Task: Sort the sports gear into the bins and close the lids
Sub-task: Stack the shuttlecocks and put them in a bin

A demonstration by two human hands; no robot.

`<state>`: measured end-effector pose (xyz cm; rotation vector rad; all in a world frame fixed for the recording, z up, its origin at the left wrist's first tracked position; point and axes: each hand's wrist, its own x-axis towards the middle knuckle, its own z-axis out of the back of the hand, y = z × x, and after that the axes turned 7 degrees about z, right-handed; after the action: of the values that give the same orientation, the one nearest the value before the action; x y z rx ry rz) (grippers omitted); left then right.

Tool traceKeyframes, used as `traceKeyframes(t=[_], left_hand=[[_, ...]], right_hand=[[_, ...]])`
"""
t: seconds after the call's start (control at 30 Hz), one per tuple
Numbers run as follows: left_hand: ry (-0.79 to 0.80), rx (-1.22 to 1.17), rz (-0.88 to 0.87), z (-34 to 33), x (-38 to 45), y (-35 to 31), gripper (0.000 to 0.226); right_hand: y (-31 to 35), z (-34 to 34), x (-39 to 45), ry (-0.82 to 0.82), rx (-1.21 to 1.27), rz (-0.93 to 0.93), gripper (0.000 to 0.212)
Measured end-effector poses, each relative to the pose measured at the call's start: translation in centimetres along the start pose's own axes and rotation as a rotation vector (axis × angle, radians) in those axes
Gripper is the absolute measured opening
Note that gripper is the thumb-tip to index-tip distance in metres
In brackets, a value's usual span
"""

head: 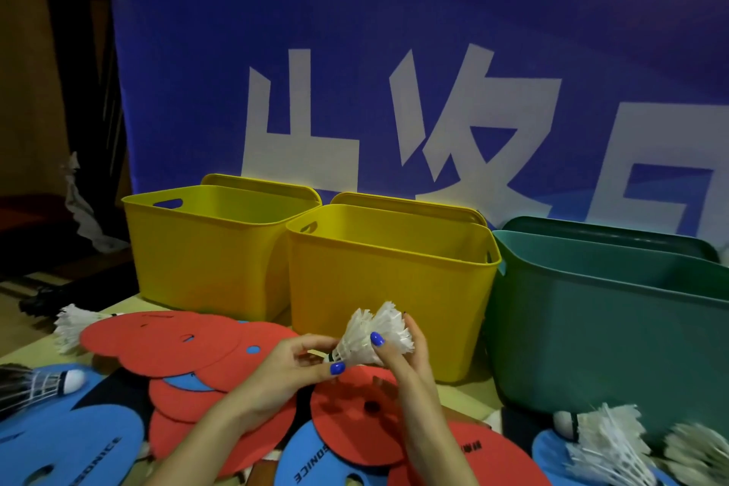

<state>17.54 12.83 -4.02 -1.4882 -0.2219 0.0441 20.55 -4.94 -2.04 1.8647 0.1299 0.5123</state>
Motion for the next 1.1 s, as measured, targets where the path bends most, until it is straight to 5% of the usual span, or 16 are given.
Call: traceKeyframes(t=[0.23, 0.37, 0.43, 0.6, 0.77, 0.93, 1.03, 1.1], left_hand=[[0.046, 0.12, 0.017, -0.9, -0.6, -0.8, 0.072], [-0.057, 0.218, 0.038, -1.2, -3.1, -1.8, 0.121], [-0.136, 0.292, -0.061, -0.2, -5.4, -2.9, 0.112], [-0.557, 0.435, -0.244, 7.9, -11.5, -5.2, 0.046], [-1.008, 0.911, 0.041, 18.0, -14.6, -4.2, 0.033], [-1.183, 0.579, 0.555, 23.0, -15.1, -1.3, 0.086], [-1.093, 0.426, 0.583, 22.7, -15.1, 0.0, 0.042], [-1.109, 0.458, 0.542, 22.3, -15.2, 0.6, 0.032]], right_hand=[[0.2, -0.4, -0.2, 0.003, -0.121, 0.08, 0.096], [0.2, -0.3, -0.3, -0.045, -0.101, 0.089, 0.088], [-0.1, -0.2, -0.1, -0.049, -0.091, 0.089, 0.083], [-1.4, -1.0, -0.3, 0.07, -0.2, 0.089, 0.079], [-1.4, -1.5, -1.3, 0.214, -0.282, 0.117, 0.09], [-1.3, -1.6, -1.6, 0.263, -0.316, 0.116, 0.093], [-1.4, -1.6, -1.5, 0.261, -0.312, 0.111, 0.093], [-1.3, -1.7, -1.5, 0.262, -0.302, 0.117, 0.093]])
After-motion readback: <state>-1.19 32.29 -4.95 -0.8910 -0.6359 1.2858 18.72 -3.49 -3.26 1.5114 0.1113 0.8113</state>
